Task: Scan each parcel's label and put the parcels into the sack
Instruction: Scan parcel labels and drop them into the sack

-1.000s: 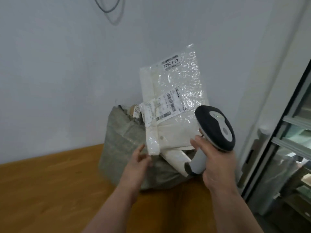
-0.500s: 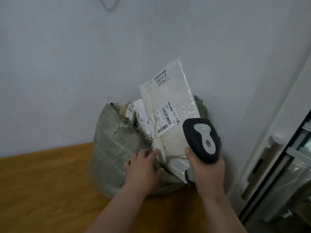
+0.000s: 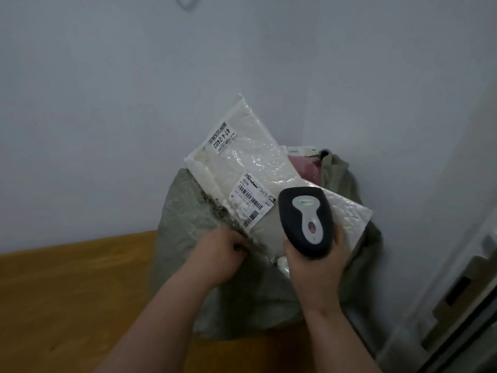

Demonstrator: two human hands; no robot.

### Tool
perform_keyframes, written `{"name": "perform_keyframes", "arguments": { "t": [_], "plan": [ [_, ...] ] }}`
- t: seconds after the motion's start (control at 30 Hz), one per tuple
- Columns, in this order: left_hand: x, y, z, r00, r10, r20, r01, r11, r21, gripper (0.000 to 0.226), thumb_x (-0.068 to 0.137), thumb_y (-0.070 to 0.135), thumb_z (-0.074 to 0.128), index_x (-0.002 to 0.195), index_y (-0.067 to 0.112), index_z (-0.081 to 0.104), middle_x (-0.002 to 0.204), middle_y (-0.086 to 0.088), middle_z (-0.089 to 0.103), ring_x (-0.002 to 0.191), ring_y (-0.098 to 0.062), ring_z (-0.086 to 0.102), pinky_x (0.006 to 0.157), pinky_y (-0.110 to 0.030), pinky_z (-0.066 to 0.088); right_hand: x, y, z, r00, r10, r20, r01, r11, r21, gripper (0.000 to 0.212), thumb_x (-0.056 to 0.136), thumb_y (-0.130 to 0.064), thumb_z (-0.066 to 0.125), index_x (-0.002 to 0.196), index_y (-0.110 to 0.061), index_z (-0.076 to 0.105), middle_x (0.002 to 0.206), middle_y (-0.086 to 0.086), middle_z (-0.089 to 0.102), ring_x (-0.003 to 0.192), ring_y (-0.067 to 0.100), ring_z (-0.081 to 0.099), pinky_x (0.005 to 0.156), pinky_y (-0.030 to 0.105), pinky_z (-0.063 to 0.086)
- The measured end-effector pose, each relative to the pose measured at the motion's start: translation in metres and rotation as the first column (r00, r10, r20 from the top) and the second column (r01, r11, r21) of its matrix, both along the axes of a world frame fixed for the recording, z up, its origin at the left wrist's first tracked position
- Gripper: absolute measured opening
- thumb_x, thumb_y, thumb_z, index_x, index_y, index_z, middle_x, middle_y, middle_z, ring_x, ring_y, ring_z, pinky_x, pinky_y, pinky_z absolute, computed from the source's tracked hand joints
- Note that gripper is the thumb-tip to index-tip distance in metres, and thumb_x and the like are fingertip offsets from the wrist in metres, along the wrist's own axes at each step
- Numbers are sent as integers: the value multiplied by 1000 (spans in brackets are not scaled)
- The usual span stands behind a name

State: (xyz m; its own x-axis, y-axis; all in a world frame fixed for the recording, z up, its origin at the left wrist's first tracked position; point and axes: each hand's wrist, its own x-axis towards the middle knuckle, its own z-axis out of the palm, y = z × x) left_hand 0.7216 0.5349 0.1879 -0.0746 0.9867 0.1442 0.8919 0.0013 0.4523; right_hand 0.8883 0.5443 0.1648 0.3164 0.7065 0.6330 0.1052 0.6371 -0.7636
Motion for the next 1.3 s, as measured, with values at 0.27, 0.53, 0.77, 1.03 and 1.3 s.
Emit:
{"name": "perform_keyframes", "arguments": {
  "t": [0.27,0.53,0.77,1.03,1.3],
  "plan": [
    [11,-25,47,598,-39,801,-185,965,185,27,89,-5,64,72,16,69,70,-6,61,75,-22,55,70,-32,43,31,35,25,969,207,138,-190,974,-122,56,67,-20,81,101,-58,59,105,-17,68,93,-10,66,74,7,52],
    [33,-4,63,688,121,716,-443,851,282,23,85,17,63,76,38,68,76,5,62,66,-15,56,58,-28,50,43,49,2,873,437,217,-279,812,-512,43,77,-7,79,78,-39,49,85,-22,57,81,-4,59,63,7,39],
    [16,10,-2,623,657,424,-703,708,-64,96,67,60,81,147,31,36,153,-14,29,143,-37,22,116,-56,25,57,45,5,873,153,463,53,914,-402,67,65,-26,80,120,-51,51,149,-2,43,135,23,22,114,55,27],
    [-15,29,-33,639,665,386,-691,717,-93,44,88,12,62,131,15,60,116,-21,66,105,-39,61,87,-40,52,36,48,12,879,461,122,-393,844,-365,73,58,-8,86,102,-60,60,101,-21,71,92,-10,67,68,6,51],
    [-33,36,9,161,189,969,-677,735,-31,25,98,7,56,74,12,63,60,-5,66,59,-20,63,54,-27,54,-8,47,27,825,468,317,-377,874,-308,69,61,-29,78,91,-83,47,110,-9,66,85,-11,65,69,5,49]
  ]
}}
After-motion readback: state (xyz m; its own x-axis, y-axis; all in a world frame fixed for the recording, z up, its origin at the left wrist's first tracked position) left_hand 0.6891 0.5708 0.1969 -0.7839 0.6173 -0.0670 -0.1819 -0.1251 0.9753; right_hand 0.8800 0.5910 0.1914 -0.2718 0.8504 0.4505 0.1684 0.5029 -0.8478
